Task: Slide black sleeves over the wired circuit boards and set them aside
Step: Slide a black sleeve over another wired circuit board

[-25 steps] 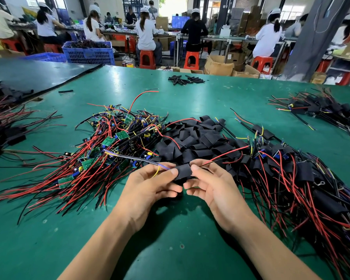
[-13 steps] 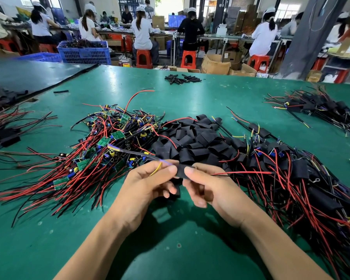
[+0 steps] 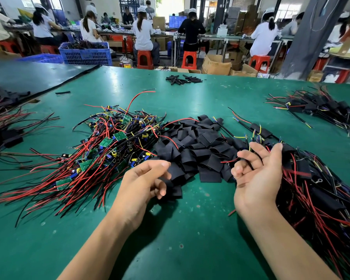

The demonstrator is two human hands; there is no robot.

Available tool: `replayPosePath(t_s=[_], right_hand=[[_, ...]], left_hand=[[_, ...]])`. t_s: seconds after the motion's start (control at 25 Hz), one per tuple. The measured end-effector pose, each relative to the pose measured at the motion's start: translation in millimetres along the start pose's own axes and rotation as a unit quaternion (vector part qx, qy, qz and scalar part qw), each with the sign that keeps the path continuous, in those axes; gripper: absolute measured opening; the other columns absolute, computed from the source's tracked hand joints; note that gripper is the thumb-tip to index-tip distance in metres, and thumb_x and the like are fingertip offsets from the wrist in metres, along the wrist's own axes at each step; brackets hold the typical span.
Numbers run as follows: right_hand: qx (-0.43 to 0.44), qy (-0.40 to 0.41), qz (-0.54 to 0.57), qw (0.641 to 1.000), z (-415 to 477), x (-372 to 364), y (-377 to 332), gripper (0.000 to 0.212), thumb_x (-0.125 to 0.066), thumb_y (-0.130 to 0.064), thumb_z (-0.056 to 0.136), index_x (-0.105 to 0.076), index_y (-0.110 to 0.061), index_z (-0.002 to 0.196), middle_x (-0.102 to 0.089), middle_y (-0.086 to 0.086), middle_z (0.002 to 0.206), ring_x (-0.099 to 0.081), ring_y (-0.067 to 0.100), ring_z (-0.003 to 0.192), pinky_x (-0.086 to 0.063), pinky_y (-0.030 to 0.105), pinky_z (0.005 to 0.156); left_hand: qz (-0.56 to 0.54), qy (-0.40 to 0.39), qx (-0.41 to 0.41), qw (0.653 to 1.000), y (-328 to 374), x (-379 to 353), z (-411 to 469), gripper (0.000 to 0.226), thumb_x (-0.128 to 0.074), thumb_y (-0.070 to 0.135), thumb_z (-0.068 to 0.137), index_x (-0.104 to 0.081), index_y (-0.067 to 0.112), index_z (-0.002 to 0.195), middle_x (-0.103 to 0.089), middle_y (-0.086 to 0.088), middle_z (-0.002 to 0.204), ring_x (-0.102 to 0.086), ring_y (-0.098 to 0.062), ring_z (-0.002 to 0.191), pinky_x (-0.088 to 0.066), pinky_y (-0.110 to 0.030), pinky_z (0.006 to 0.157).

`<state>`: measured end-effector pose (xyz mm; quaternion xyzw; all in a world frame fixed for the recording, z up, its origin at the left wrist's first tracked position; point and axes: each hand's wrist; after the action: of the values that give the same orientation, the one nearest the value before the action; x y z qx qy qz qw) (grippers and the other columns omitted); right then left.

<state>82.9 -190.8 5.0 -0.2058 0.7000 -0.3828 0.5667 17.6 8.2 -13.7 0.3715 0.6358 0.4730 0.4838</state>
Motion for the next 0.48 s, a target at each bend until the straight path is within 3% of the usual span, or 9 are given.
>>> replayPosePath(t_s=[0.16,0.24,0.36,0.48], right_hand=[[0.002,-0.025,-0.049,0.998,-2.5,2.7,13.1,0.056,-0.031,-0.057,0.103,-0.066,-0.013,0.098,-0.066,0.005,0.068,-0.042,0.015,0.041,-0.036,0.022,0.043],[-0.008,-0.047,-0.094,0.994,-4.9,2.8,22.4,0.056,-0.032,-0.054,0.104,-0.068,-0.012,0.091,-0.066,0.004,0.065,-0.042,0.014,0.04,-0.035,0.022,0.044],[0.006,-0.097,-0.175,0.98,-8.3,2.9,35.4,0.045,-0.04,-0.038,0.106,-0.068,-0.013,0.082,-0.063,0.002,0.059,-0.043,0.013,0.038,-0.033,0.02,0.042],[0.028,-0.166,-0.249,0.954,-12.1,4.6,42.3,0.038,-0.049,-0.026,0.105,-0.069,-0.018,0.073,-0.062,0.002,0.059,-0.044,0.012,0.04,-0.033,0.018,0.04]], left_hand=[[0.063,0.123,-0.031,0.99,-4.6,6.0,5.1,0.014,-0.066,0.009,0.091,-0.072,0.012,0.079,-0.065,0.0,0.064,-0.046,-0.013,0.042,-0.036,-0.02,0.044],[0.194,0.208,-0.084,0.955,-5.3,13.3,7.9,0.01,-0.07,0.011,0.087,-0.073,0.018,0.08,-0.069,0.007,0.067,-0.055,-0.009,0.049,-0.045,-0.024,0.054],[0.379,0.242,-0.134,0.883,-4.9,19.5,7.6,0.013,-0.073,0.012,0.083,-0.071,0.023,0.091,-0.067,0.002,0.09,-0.063,-0.014,0.079,-0.048,-0.03,0.078],[0.469,0.24,-0.112,0.842,-7.6,19.7,6.1,0.027,-0.067,0.016,0.087,-0.068,0.025,0.113,-0.056,-0.002,0.117,-0.06,-0.028,0.096,-0.047,-0.034,0.083]])
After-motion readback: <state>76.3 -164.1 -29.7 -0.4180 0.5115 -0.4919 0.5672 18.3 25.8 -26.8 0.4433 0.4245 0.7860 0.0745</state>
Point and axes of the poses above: each hand's wrist, its own z-axis towards the middle knuckle, its own x-axis out of the back of the hand, y = z × x
